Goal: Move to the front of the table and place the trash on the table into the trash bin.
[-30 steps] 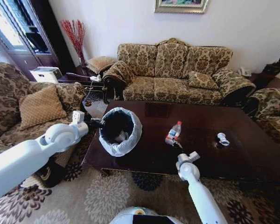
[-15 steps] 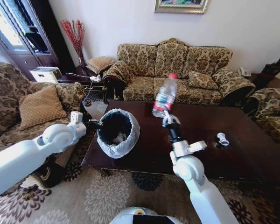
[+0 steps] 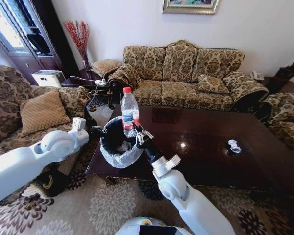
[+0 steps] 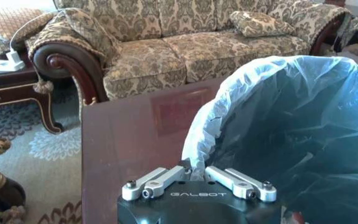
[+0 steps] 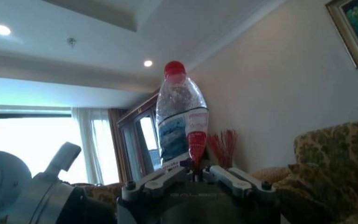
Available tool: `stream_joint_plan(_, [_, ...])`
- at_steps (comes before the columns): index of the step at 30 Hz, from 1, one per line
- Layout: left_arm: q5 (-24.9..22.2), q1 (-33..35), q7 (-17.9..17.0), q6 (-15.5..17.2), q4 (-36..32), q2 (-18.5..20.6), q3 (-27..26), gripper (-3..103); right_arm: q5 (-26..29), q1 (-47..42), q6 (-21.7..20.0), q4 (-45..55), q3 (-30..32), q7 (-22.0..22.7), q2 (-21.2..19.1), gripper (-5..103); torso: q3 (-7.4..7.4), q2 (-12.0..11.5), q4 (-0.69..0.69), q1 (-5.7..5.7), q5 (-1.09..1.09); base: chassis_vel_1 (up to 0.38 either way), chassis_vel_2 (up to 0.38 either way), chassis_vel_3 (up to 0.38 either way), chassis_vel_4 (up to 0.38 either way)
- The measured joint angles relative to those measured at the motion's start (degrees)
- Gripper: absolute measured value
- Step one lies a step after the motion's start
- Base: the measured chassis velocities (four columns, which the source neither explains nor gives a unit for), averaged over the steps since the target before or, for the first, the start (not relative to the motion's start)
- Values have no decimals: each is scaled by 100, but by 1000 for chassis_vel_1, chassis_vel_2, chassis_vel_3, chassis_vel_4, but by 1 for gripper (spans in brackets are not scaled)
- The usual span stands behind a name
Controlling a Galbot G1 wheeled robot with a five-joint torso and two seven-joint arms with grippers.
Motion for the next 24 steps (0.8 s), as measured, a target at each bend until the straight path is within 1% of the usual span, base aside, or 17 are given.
stream_joint_plan(1, [-1, 19, 0, 0, -11, 12, -14, 0, -111, 0, 50, -47, -26, 0, 6, 3, 0, 0, 0, 0, 0, 0, 0, 0, 0])
stream_joint_plan(2, [-1, 19, 0, 0, -11, 12, -14, 0, -111, 0, 50, -47, -26, 0, 6, 3, 0, 0, 0, 0, 0, 0, 0, 0, 0])
stream_joint_plan(3, [-1, 40, 0, 1, -22, 24, -25, 0, -182, -7, 75, -68, -44, 0, 7, 9, 0, 0, 0, 0, 0, 0, 0, 0, 0])
stream_joint_plan(4, [-1, 48, 0, 1, -27, 27, -31, 0, -202, -14, 82, -71, -57, 0, 7, 9, 0, 0, 0, 0, 0, 0, 0, 0, 0])
stream_joint_plan(6, [-1, 60, -2, 1, -38, 29, -44, 0, -239, -38, 94, -72, -97, 0, -5, 19, 0, 0, 0, 0, 0, 0, 0, 0, 0])
stream_joint_plan(7, [-1, 60, -2, 1, -38, 29, -44, 0, -239, -38, 94, -72, -97, 0, -5, 19, 0, 0, 0, 0, 0, 0, 0, 0, 0])
stream_joint_plan(10, [-1, 60, -4, 1, -38, 24, -44, 0, -270, -69, 119, -72, -105, 0, -41, 35, 0, 0, 1, 0, 0, 0, 0, 0, 0])
stream_joint_plan(12, [-1, 60, -5, 1, -38, 22, -44, 0, -271, -80, 124, -72, -104, 0, -50, 35, 0, 0, 1, 0, 0, 0, 0, 0, 0])
stream_joint_plan(15, [2, 85, -12, 1, -49, 19, -47, 0, -280, -150, 179, -58, -64, 0, -73, 51, 0, 0, 0, 0, 0, 0, 0, 0, 0])
stream_joint_plan(16, [2, 85, -12, 1, -49, 19, -47, 0, -280, -150, 179, -58, -64, 0, -73, 51, 0, 0, 0, 0, 0, 0, 0, 0, 0])
stream_joint_plan(19, [22, 124, -25, 1, -46, 16, -54, 0, -230, -442, 271, 182, 237, 0, 37, 68, 0, 0, 2, 0, 1, 0, 0, 0, 0])
stream_joint_plan(20, [22, 124, -25, 1, -46, 16, -54, 0, -230, -442, 271, 182, 237, 0, 37, 68, 0, 0, 2, 0, 1, 0, 0, 0, 0])
stream_joint_plan(21, [26, 136, -29, 1, -41, 7, -62, 0, -198, -601, 297, 301, 405, 0, 86, 68, 0, 0, 1, 0, 1, 0, 0, 0, 0])
stream_joint_plan(22, [31, 154, -36, 1, -33, -6, -82, 0, -166, -822, 346, 413, 638, 0, 132, 79, 0, 0, 0, 0, 0, 0, 0, 0, 0])
stream_joint_plan(23, [33, 162, -38, 1, -32, -20, -94, 0, -123, -1005, 360, 438, 890, 0, 160, 79, 0, 0, 0, 0, 0, 0, 0, 0, 0])
stream_joint_plan(24, [35, 171, -40, 1, -26, -45, -108, 0, -30, -1199, 303, 393, 1276, -2, 176, 84, -1, 0, 1, -1, 1, 0, 0, 0, 0])
